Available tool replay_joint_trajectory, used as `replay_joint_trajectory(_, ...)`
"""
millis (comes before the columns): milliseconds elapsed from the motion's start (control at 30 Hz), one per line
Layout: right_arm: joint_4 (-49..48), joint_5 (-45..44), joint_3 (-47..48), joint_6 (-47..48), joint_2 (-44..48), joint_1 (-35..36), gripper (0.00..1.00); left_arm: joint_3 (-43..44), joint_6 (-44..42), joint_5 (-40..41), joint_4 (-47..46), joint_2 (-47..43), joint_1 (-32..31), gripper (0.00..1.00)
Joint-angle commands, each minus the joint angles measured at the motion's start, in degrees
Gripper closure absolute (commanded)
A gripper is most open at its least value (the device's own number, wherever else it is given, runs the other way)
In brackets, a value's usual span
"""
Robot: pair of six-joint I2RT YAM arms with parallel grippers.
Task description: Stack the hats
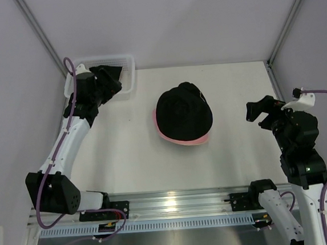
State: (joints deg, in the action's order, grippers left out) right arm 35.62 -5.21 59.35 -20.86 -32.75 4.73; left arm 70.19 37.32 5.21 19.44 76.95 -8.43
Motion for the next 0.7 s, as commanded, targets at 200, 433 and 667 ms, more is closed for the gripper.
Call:
replay_joint_trajectory(200, -4.15, 1.43, -3.80, 0.65, -0.12, -0.16, 0.01, 3.02, -3.83, 3.83, 4.37, 2.42, 0.95, 0.00)
replay_joint_trajectory(433, -5.99, 3.01, -6.61, 0.30, -0.56, -0.07, 0.01, 1.44, -2.60, 2.09, -1.42, 4.35, 1.83, 0.00)
replay_joint_trajectory(667, -7.75, 3.90, -9.25, 0.21, -0.56, -0.07, 0.01, 3.55, -3.57, 6.12, -2.48, 7.34, 1.92, 0.01)
